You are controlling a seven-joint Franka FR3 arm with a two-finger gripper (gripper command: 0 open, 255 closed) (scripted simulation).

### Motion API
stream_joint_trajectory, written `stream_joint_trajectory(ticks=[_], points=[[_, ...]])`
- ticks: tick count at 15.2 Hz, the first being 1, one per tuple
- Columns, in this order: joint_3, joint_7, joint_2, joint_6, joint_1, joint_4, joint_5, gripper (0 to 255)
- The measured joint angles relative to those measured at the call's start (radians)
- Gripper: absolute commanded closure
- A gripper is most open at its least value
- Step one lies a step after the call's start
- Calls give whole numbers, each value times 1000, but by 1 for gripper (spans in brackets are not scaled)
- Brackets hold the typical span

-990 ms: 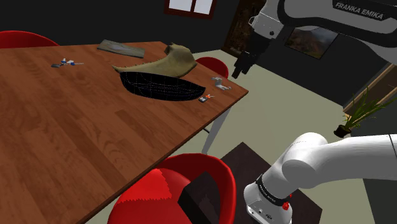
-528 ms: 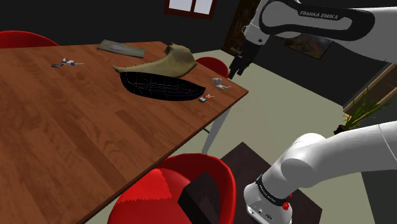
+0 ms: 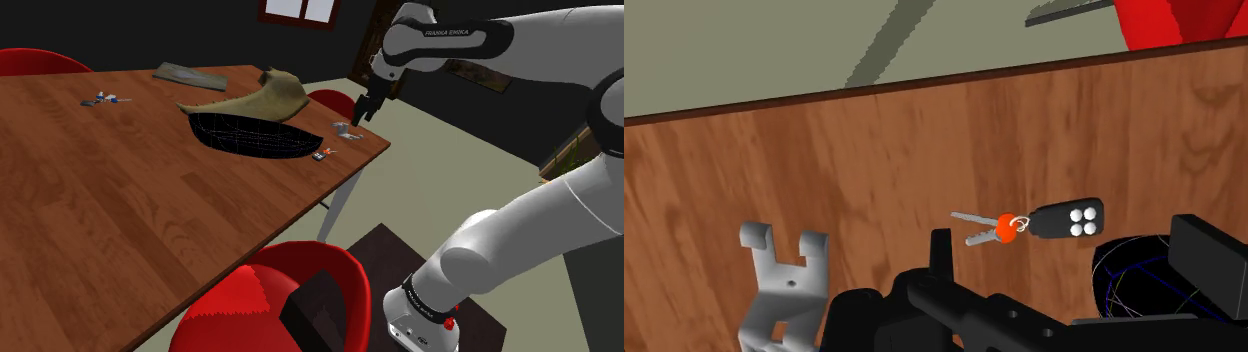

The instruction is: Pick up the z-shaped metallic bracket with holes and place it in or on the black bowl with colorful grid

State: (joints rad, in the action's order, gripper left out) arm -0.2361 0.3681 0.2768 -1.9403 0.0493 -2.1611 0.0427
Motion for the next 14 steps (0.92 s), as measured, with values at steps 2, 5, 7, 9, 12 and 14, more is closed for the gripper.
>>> stream_joint_trajectory(ticks=[2,5,7,9,12,14], points=[[-22,30,-66,-25,6,36,-12,0],[-55,84,-170,-48,20,106,-36,0],[-73,119,-250,-67,30,158,-60,0],[-90,160,-332,-79,47,218,-87,0],[-104,207,-436,-90,72,297,-125,0],[-108,236,-515,-90,93,366,-153,0]])
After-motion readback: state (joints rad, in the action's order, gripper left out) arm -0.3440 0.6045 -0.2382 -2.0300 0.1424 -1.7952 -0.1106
